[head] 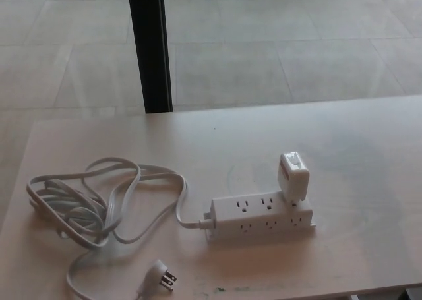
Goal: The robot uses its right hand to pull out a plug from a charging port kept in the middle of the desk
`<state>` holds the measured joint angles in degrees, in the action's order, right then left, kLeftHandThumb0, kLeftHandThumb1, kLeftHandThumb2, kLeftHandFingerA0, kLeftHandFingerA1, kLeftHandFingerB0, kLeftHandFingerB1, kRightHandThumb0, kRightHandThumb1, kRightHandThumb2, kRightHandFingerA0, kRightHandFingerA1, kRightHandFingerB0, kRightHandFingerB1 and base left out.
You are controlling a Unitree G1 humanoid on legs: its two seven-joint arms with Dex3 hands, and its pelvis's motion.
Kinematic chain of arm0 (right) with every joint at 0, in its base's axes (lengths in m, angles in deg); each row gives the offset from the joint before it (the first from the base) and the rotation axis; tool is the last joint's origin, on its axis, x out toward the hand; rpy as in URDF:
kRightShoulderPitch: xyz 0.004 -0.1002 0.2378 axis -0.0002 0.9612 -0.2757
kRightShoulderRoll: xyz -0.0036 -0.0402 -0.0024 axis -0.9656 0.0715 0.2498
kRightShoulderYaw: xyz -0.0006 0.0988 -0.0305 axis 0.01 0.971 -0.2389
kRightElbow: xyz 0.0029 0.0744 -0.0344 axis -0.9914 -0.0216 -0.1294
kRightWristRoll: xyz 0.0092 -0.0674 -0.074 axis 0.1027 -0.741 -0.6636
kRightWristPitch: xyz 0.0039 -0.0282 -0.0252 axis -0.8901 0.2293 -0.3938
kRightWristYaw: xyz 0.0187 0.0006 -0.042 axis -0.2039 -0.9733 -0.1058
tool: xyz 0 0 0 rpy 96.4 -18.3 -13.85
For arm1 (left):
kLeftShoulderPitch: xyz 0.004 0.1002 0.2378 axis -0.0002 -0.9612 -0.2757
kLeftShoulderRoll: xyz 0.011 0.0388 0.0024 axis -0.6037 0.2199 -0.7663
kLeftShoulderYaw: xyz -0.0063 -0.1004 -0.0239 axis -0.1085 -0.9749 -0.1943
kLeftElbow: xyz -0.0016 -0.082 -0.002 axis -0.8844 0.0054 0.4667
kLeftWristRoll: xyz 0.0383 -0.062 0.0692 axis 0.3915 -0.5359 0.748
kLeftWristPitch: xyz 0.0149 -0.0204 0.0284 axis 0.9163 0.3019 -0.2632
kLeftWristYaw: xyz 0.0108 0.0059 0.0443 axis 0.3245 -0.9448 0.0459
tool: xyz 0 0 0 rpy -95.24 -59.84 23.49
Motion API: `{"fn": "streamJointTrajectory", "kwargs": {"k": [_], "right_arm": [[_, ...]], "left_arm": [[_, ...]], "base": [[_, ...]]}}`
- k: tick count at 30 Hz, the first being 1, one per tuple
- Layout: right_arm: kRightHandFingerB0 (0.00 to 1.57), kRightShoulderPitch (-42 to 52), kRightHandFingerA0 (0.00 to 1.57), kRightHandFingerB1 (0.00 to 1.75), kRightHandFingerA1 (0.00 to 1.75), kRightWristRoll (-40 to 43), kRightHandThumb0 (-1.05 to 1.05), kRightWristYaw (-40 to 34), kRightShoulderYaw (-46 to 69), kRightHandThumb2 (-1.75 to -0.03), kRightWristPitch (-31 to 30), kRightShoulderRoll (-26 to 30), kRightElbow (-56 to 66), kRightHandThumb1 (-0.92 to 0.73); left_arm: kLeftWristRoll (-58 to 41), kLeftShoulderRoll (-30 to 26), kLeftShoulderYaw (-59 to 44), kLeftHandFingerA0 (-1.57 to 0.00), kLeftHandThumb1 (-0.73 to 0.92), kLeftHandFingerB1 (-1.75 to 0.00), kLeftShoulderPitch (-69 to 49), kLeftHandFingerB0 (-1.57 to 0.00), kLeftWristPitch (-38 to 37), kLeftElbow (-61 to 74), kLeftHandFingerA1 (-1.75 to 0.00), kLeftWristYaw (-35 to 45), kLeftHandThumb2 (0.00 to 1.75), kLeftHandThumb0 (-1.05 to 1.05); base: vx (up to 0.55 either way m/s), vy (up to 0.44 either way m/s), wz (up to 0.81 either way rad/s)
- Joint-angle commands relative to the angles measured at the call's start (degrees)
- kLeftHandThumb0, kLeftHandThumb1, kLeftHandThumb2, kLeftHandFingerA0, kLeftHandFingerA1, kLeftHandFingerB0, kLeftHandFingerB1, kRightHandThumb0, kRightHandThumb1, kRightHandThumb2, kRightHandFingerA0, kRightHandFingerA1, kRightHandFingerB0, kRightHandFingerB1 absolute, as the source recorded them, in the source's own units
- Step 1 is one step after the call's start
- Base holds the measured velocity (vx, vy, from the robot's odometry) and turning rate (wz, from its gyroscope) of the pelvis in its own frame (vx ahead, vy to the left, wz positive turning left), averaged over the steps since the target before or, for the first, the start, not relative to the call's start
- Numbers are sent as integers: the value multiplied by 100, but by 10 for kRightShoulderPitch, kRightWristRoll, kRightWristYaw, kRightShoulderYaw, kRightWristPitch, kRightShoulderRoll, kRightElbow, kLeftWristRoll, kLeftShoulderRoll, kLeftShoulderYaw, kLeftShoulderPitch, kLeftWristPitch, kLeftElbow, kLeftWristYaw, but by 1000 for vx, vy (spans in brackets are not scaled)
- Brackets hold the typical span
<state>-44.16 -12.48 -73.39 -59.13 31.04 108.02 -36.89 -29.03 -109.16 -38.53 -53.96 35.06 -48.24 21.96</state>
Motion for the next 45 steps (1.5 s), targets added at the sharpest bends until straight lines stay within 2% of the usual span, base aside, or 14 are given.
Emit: {"fn": "streamJointTrajectory", "kwargs": {"k": [1, 6, 10, 11, 21, 22, 23, 27, 30, 31, 32, 33, 37, 45], "right_arm": [[47, -61, 80, 36, 95, -130, -65, 78, -160, -56, -9, 39, -47, -51], [45, -98, 81, 36, 77, -288, -68, 79, -311, -57, 90, 70, -101, -54], [45, -130, 79, 35, 74, -320, -68, 85, -364, -57, 100, 64, -135, -55], [44, -139, 80, 35, 86, -327, -68, 86, -374, -58, 106, 63, -143, -57], [42, -221, 86, 34, 123, -361, -67, 70, -444, -59, 135, 35, -183, -57], [35, -227, 95, 47, 118, -358, -67, 70, -446, -84, 132, 30, -185, -44], [43, -232, 88, 35, 121, -358, -63, 67, -451, -58, 138, 27, -189, -55], [42, -258, 84, 34, 133, -370, -66, 61, -480, -59, 149, 10, -208, -56], [41, -263, 81, 34, 142, -371, -65, 55, -492, -58, 165, 6, -221, -55], [38, -265, 80, 36, 142, -375, -73, 58, -498, -64, 164, 5, -222, -51], [41, -264, 86, 35, 139, -376, -69, 55, -501, -58, 164, 2, -224, -55], [30, -260, 85, 45, 124, -376, -70, 51, -506, -86, 167, -2, -228, -44], [38, -251, 80, 36, 154, -385, -70, 51, -518, -61, 183, -1, -228, -53], [25, -235, 85, 43, 119, -399, -77, 98, -516, -82, 172, -5, -205, -48]], "left_arm": [[-14, -20, -3, -62, 45, -51, 2, -44, -24, -8, -65, 9, 84, -61], [-13, -20, -1, -67, 57, -38, -2, -52, -25, -1, -58, 9, 58, -59], [-13, -20, 0, -61, 46, -51, -3, -45, -26, -3, -64, 16, 86, -61], [-14, -20, -1, -65, 57, -37, -2, -52, -25, -2, -55, 16, 59, -59], [-18, -21, -3, -59, 49, -51, 0, -47, -23, 5, -62, 23, 87, -65], [-16, -21, -2, -65, 58, -38, 2, -54, -23, 1, -53, 19, 58, -60], [-15, -22, -2, -66, 57, -37, 4, -52, -22, -3, -54, 19, 59, -61], [-16, -23, -2, -61, 47, -53, 5, -49, -22, -2, -64, 19, 87, -61], [-17, -23, -3, -66, 58, -40, 6, -56, -22, -3, -55, 19, 59, -59], [-16, -23, -2, -62, 46, -53, 7, -51, -19, -3, -64, 16, 87, -61], [-16, -24, -2, -65, 59, -40, 6, -58, -21, -3, -55, 18, 59, -60], [-15, -24, -1, -65, 59, -41, 5, -60, -23, -2, -54, 21, 59, -60], [-12, -25, 2, -65, 60, -41, 6, -61, -20, -1, -52, 17, 59, -60], [-10, -28, 7, -66, 62, -39, 11, -59, -22, -3, -52, 16, 60, -62]], "base": [[0, 0, 0], [0, 0, 0], [0, 0, 0], [0, 0, 0], [0, 0, 0], [0, 0, 0], [0, 0, 0], [0, 0, 0], [0, 0, 0], [0, 0, 0], [0, 0, 0], [0, 0, 0], [0, 0, 0], [0, 0, 0]]}}
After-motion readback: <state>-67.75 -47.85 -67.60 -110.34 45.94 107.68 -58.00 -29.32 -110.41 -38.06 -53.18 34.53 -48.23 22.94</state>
